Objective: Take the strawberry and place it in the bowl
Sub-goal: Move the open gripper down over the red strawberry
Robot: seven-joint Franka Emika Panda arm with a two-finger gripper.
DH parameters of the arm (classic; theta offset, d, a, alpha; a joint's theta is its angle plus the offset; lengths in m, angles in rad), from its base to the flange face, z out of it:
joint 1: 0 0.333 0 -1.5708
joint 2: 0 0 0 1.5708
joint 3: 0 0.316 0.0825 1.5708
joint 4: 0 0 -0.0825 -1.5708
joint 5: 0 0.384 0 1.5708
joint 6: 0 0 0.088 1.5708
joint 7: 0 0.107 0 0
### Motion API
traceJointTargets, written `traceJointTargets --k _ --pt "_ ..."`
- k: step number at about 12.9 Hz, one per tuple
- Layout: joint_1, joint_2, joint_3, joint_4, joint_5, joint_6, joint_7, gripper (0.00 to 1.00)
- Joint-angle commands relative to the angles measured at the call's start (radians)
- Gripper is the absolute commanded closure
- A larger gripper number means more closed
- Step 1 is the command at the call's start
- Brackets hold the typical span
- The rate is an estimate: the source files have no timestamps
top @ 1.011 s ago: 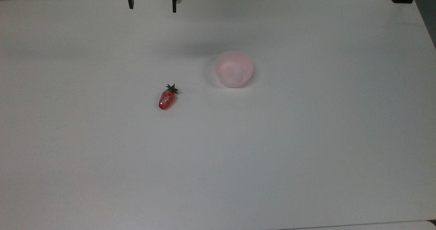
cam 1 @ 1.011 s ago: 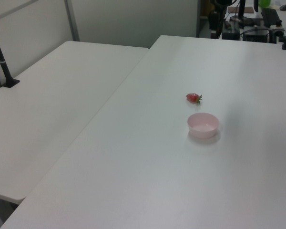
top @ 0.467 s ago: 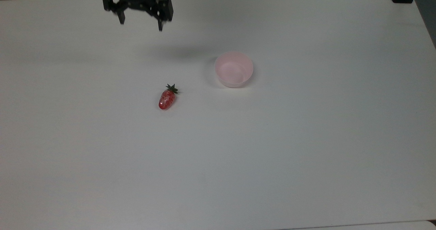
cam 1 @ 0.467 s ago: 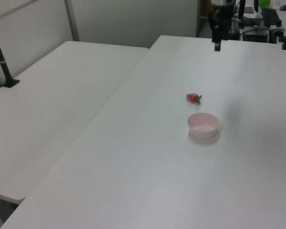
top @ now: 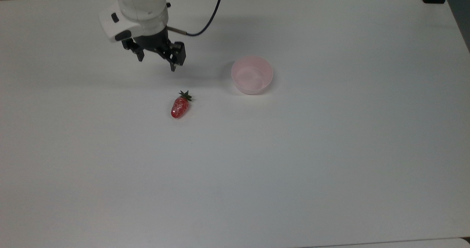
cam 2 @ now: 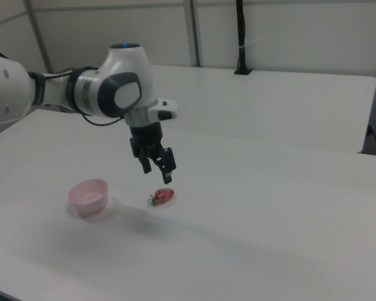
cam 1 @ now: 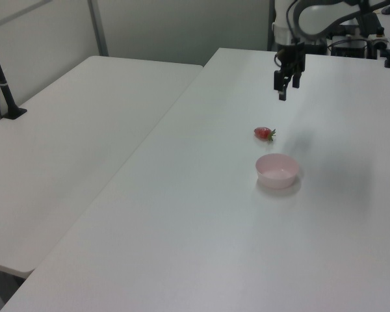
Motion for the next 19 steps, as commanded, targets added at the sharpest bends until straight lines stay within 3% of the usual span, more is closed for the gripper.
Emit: traceJointTargets --k 1,6,12,13,16,19 --pt "0.007 0.08 0.006 0.012 0.021 0.142 0.135 0.0" --pt "0.01 0.188 0.032 0.01 0.02 0.275 0.221 0.0" --pt "0.008 0.23 0.061 0.007 0.014 0.295 0.257 0.03" --pt "0.007 0.23 0.061 -0.002 0.009 0.295 0.255 0.08" --pt "0.008 0.239 0.061 -0.006 0.008 0.312 0.255 0.37" --pt "0.008 0.232 0.063 0.001 0.008 0.312 0.247 0.53"
